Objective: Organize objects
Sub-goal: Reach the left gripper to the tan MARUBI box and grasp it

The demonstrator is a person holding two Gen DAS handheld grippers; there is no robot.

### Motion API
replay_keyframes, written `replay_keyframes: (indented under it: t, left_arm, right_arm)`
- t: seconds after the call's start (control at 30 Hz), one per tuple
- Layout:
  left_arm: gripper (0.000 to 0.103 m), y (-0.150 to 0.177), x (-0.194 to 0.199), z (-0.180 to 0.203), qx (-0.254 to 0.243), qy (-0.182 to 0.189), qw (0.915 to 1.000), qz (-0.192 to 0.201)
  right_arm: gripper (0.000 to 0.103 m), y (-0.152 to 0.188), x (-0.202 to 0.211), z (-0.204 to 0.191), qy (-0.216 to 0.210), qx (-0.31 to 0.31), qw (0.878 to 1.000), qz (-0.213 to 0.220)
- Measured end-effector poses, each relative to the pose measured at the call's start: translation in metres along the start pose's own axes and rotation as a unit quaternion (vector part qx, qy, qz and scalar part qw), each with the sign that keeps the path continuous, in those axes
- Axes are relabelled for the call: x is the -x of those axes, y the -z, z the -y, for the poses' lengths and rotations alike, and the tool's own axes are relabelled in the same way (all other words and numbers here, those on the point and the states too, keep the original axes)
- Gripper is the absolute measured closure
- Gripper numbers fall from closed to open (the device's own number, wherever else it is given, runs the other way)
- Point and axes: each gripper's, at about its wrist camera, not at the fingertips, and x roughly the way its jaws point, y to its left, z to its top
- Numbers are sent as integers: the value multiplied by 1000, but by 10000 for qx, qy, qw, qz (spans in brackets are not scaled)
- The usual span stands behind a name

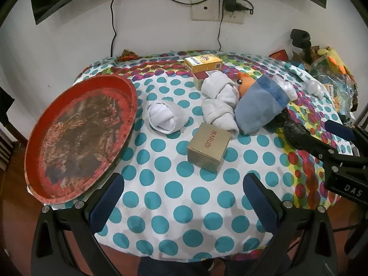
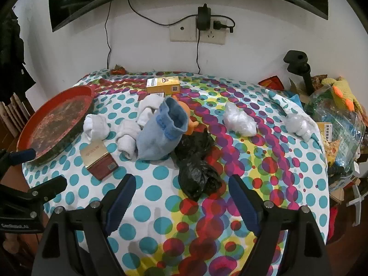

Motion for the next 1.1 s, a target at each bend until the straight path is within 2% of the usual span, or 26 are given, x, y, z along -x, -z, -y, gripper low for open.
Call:
replay_keyframes:
  t: [0.8,0.9,0.97,1.1]
  left_arm:
    - [0,-10,-43,-3,9,25,9994,-346]
    - [0,-11,-46,-3,6,22,9993,-364]
    - [0,-13,-48,-4,26,43,9992,-391]
    - [0,-15,-53,-7,106,43,9990,-441]
  right_arm:
    - [19,-11,-66,14,-85,30,9989,-455]
    - [26,-12,-74,15,-143,32,9985,-526]
    - [34,-13,-79,15,-190,16,9981,-586]
    - [40,-13,-89,15,-253,-4,9975,-655]
